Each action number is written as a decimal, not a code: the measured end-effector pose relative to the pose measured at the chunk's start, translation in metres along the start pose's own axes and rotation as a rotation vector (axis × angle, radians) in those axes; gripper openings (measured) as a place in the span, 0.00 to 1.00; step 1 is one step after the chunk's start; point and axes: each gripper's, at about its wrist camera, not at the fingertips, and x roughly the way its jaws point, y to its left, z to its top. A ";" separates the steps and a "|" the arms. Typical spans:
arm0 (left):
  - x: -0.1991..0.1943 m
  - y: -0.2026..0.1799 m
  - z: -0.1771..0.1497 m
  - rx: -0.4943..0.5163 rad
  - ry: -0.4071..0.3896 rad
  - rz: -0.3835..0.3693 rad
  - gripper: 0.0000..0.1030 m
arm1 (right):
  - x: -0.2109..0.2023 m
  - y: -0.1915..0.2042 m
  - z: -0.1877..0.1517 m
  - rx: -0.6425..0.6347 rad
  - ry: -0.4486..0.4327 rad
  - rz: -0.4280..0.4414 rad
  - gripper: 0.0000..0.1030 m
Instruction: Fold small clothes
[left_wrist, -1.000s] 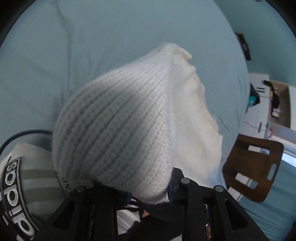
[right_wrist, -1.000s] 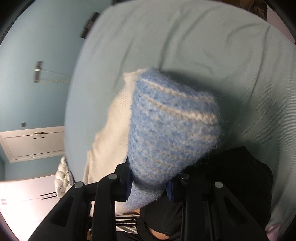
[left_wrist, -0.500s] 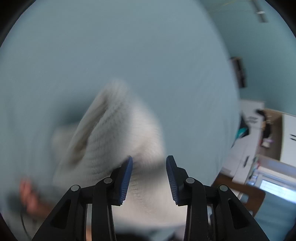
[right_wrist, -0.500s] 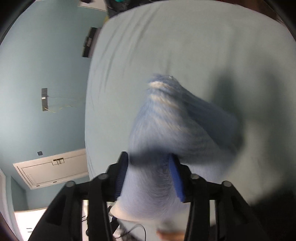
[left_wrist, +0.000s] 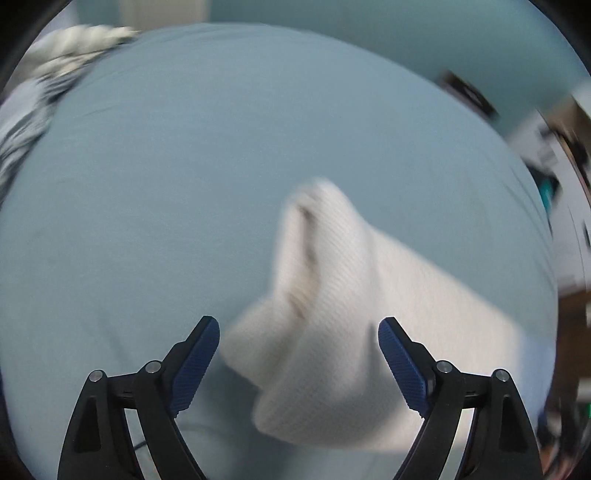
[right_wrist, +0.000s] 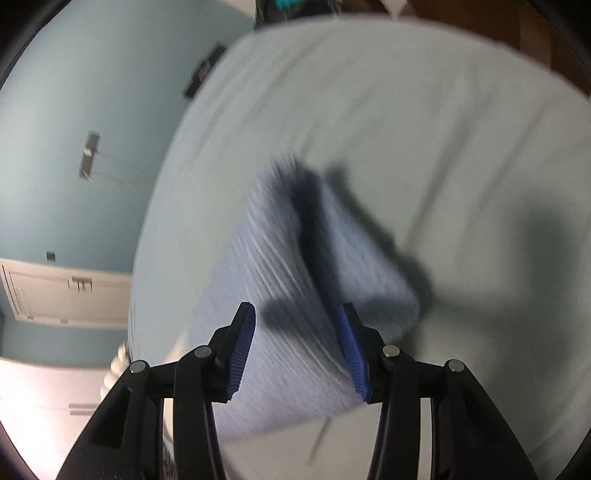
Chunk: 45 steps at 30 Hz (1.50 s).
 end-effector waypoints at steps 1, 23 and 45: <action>0.005 -0.008 0.000 0.030 0.027 -0.026 0.86 | 0.007 0.000 0.002 -0.006 0.025 0.008 0.42; -0.027 0.004 -0.012 0.247 -0.178 0.254 1.00 | 0.005 0.060 -0.036 -0.330 -0.328 -0.501 0.66; 0.024 -0.079 -0.094 0.539 -0.287 0.133 1.00 | 0.112 0.088 -0.072 -0.957 -0.324 -0.428 0.99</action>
